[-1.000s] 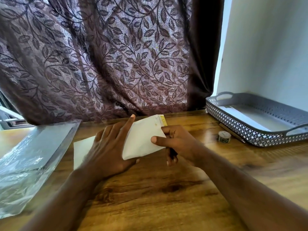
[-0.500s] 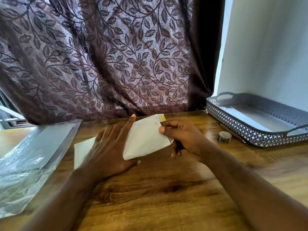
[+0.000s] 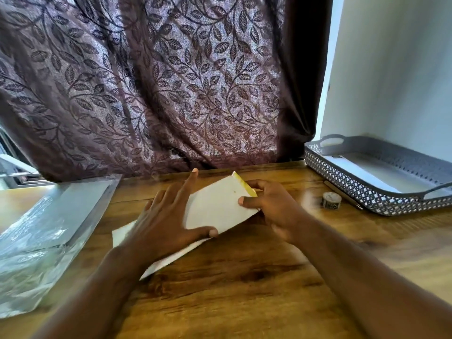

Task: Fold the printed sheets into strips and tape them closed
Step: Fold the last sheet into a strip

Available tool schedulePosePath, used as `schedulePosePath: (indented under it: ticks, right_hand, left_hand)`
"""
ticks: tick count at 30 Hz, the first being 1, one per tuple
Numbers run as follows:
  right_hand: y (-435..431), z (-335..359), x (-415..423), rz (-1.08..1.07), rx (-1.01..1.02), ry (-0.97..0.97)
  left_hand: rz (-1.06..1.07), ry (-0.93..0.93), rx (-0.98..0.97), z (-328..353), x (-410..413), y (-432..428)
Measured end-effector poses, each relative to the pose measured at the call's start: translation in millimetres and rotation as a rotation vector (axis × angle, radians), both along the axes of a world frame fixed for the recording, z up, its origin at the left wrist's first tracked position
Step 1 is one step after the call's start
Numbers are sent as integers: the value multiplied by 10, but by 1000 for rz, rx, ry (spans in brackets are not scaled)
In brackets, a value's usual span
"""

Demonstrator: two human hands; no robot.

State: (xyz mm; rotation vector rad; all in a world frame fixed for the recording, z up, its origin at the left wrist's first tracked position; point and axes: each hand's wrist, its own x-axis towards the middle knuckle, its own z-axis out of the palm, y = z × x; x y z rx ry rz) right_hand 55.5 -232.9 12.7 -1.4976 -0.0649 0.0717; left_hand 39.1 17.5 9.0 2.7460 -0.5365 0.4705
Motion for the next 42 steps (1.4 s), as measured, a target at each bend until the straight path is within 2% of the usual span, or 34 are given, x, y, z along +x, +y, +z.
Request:
schedulePosePath:
  ticks: [3,6,8,12,14,19,22,24,27,30,35,42]
  right_hand:
    - [-94,-27,64,-106,-50,-18]
    - [-196,-40,126,-200,-47,-31]
    - [-229,-46,146,-233,-31,-33]
    - [-231,-81,157,-185,-27,-30]
    - [-209,-95,139,-113,-25,-25]
    - [-68,-110,72,47,-80,-90]
    - [3,-110,19,145,-130,-136]
    - [25,-87,-26,219,-80,-137]
    - [34,-39,-46,188,-27,-74]
    - [20,-52,-17,146,-119,-79]
    - [-12,-70,-2,210,-189,-52]
    - [25,-103,-28,233,-380,-173]
  left_hand:
    - [41,135,-116,19,25,3]
    - [69,280,-354,37,12,-51]
    - [6,441,-546,50,-36,-113]
    - [-153,817,-911,81,-174,-216]
    - [-195,893,-1007,62,-204,-249]
    - [-131,852,-1204,-35,-128,-304]
    - [-107,797,-1215,-68,-77,-307]
    - [-99,766,-1223,-70,-70,-306]
    - [-98,734,-1198,-70,-92,-315]
    - [-106,683,-1148,-67,-105,-349]
    - [-66,590,-1052,-42,-115,-384]
    - [-110,599,-1115,-17,-154,-394]
